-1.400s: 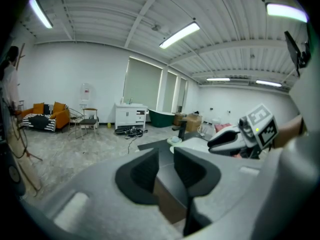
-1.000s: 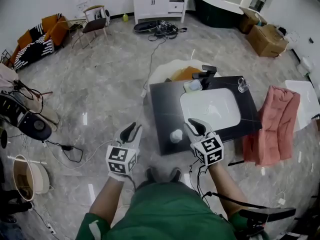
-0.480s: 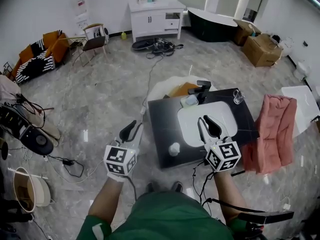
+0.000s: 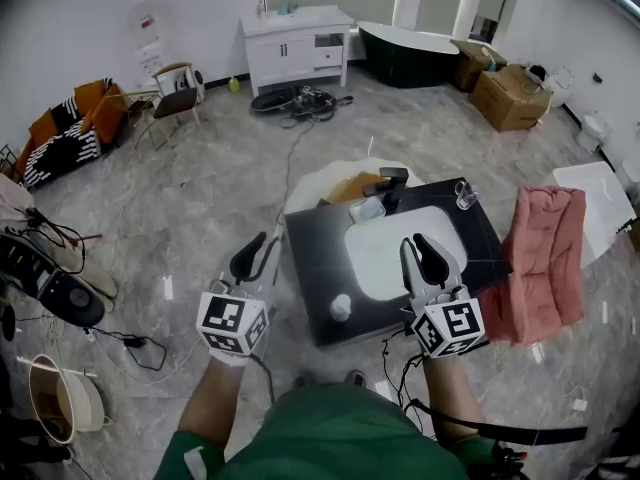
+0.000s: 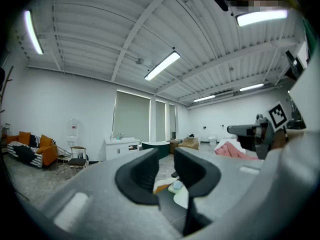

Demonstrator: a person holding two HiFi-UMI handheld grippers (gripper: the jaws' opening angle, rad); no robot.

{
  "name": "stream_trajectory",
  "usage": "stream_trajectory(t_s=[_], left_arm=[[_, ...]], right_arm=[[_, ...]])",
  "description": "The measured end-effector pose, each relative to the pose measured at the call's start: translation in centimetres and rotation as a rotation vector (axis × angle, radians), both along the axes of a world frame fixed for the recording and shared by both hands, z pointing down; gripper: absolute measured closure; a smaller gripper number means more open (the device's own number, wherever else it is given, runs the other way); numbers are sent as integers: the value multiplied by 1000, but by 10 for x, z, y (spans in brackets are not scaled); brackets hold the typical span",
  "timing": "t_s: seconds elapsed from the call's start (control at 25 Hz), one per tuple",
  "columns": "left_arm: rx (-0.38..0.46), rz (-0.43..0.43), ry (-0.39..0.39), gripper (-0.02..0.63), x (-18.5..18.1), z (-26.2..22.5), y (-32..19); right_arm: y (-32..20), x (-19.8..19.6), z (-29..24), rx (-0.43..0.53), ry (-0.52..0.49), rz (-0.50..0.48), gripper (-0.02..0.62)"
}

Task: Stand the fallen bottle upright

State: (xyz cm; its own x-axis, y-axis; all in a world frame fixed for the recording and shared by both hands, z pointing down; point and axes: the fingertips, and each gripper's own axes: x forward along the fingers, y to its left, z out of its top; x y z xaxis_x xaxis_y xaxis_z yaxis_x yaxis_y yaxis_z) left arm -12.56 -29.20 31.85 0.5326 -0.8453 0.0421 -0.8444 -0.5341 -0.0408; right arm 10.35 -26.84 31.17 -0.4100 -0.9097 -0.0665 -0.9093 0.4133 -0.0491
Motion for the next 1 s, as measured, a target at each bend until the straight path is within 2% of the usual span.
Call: stream_trajectory(t_s=[0.44,1.0], left_arm=[[47,21,20,520,21,-12,-11],[28,39,14,528,33,-8,-26]], right_arm=[[-3,27,-12,36,-29,44,518],[-11,41,-11,40,-29,65,518]])
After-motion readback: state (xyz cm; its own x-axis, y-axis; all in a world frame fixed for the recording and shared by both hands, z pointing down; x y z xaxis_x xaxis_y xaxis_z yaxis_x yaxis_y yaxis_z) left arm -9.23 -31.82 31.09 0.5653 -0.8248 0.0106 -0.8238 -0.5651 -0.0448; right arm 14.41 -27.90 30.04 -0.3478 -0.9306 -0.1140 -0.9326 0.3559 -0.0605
